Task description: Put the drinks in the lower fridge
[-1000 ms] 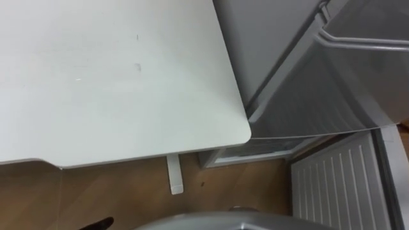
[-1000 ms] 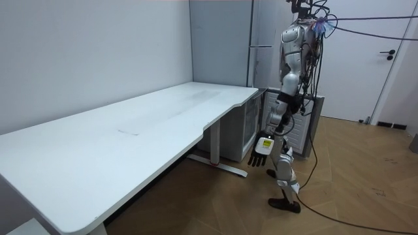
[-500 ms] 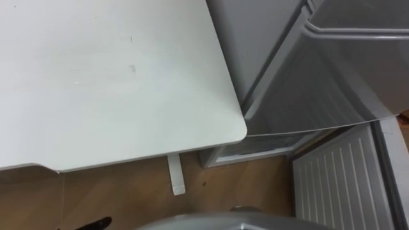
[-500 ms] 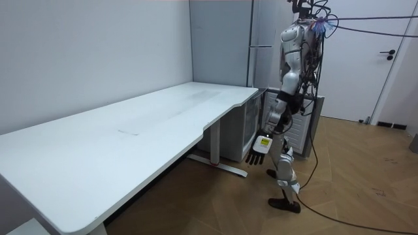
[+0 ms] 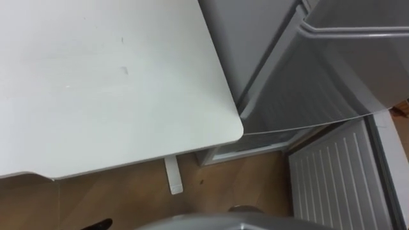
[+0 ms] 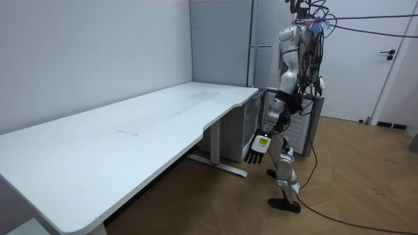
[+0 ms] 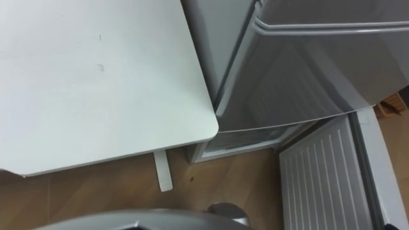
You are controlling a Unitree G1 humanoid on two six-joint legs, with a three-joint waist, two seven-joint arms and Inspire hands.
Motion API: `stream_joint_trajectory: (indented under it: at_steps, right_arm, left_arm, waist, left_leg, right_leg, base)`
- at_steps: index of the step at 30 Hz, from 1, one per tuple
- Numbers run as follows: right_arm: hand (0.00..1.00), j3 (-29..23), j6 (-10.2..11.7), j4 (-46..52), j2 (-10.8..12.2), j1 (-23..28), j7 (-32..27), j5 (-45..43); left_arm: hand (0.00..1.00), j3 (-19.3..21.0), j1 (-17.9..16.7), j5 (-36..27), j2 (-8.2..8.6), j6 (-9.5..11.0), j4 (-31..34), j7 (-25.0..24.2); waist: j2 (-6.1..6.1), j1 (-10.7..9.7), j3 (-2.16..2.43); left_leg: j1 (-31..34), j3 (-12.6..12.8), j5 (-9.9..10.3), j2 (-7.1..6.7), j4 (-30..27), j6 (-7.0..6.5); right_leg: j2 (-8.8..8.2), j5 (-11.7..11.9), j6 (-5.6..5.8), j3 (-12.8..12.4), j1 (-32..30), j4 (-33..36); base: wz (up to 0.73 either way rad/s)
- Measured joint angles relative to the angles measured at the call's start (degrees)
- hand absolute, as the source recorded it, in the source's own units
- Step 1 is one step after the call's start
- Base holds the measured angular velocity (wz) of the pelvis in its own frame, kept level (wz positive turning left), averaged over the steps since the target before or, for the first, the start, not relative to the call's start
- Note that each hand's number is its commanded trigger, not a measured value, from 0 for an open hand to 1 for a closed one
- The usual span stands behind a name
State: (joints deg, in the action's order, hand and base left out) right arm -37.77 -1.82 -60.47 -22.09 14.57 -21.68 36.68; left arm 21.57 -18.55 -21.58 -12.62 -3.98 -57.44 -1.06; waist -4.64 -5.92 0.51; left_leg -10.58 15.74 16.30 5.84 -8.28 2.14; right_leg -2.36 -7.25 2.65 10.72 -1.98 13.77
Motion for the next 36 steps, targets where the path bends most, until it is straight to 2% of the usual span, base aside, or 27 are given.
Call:
stream_joint_trajectory:
  at_steps: [5,9,15,19,22,25,30,31,34,36]
  right_arm:
    - [0.00,0.47,2.65,-2.55,0.07,-0.72,0.79,-0.17]
    - [0.00,1.16,4.55,-2.32,1.03,0.11,1.44,-0.52]
    - [0.00,2.96,5.64,-2.28,1.70,0.89,2.94,-0.90]
    - [0.00,5.75,6.84,-1.43,2.44,2.17,3.67,-0.75]
    - [0.00,10.09,7.09,-1.09,2.64,2.73,4.50,-0.25]
    - [0.00,15.84,6.90,2.48,3.09,5.33,5.33,-0.05]
    - [0.00,22.34,7.00,14.94,4.21,11.70,6.25,4.03]
    - [0.00,24.25,6.99,19.92,4.33,13.85,6.37,5.95]
    - [0.00,29.10,8.97,30.60,4.87,19.67,6.91,10.87]
    - [0.00,30.68,10.23,35.23,5.03,23.07,10.08,12.90]
  left_arm:
    - [0.00,-0.70,0.04,0.02,0.06,0.26,-1.43,0.04]
    - [0.00,-3.98,-0.06,0.03,0.58,0.22,-2.72,0.20]
    - [0.00,-5.02,0.07,1.04,0.60,0.11,-2.84,0.34]
    - [0.00,-7.15,0.10,1.68,0.55,0.17,-2.78,-0.22]
    - [0.00,-8.52,0.57,2.31,0.55,0.08,-2.72,-0.84]
    - [0.00,-10.12,1.96,2.55,0.59,-0.26,-2.82,-0.87]
    - [0.00,-13.81,2.29,1.61,0.50,-0.93,-2.67,-1.50]
    - [0.00,-15.10,2.52,0.94,-0.03,-1.10,-2.65,-1.61]
    - [0.00,-16.91,3.87,0.82,-0.51,-1.03,-3.29,-1.55]
    - [0.00,-17.39,4.89,0.93,-0.59,-1.10,-4.53,-1.14]
  waist:
    - [0.51,0.10,-0.13]
    - [0.94,0.19,-0.41]
    - [0.93,0.55,-0.41]
    - [0.88,1.72,-0.43]
    - [0.84,2.62,-0.49]
    - [0.53,4.57,-0.69]
    - [0.36,5.55,-0.85]
    - [0.39,5.80,-1.20]
    - [0.33,6.90,-1.24]
    - [0.30,7.37,-1.26]
  left_leg:
    - [-0.13,0.00,0.15,0.46,0.08,0.28]
    - [-0.02,-0.05,0.15,0.51,0.48,0.34]
    - [0.01,-0.12,0.09,0.52,0.27,0.41]
    - [0.00,-0.16,0.09,0.52,-0.46,0.41]
    - [0.00,-0.04,0.08,0.77,-0.45,0.41]
    - [0.28,1.67,0.07,1.15,-0.45,0.43]
    - [1.49,3.13,0.05,1.42,-0.37,0.67]
    - [1.65,3.28,0.09,1.46,-0.36,0.81]
    - [1.99,4.04,0.03,1.45,-0.45,1.01]
    - [2.01,4.26,-0.06,1.47,-0.44,1.22]
  right_leg:
    - [0.44,0.21,-0.12,-0.01,0.47,-0.39]
    - [0.56,0.25,-0.18,0.13,0.47,-0.84]
    - [0.67,0.25,-0.17,0.06,0.35,-1.13]
    - [0.75,0.25,-0.17,-0.66,0.41,-1.28]
    - [1.41,1.24,-0.45,-1.41,0.38,-2.48]
    - [2.11,2.35,-0.85,-2.80,-0.41,-3.15]
    - [2.73,4.18,-1.57,-3.44,-2.30,-3.51]
    - [2.89,4.67,-1.81,-3.56,-2.54,-3.54]
    - [3.08,5.50,-2.35,-3.50,-3.30,-3.48]
    - [3.20,5.66,-2.49,-3.74,-3.61,-3.16]
  base:
    - [0.00]
    - [0.00]
    - [-0.01]
    - [-0.10]
    - [-0.20]
    - [-0.28]
    - [-0.27]
    - [-0.22]
    - [-0.20]
    - [-0.14]
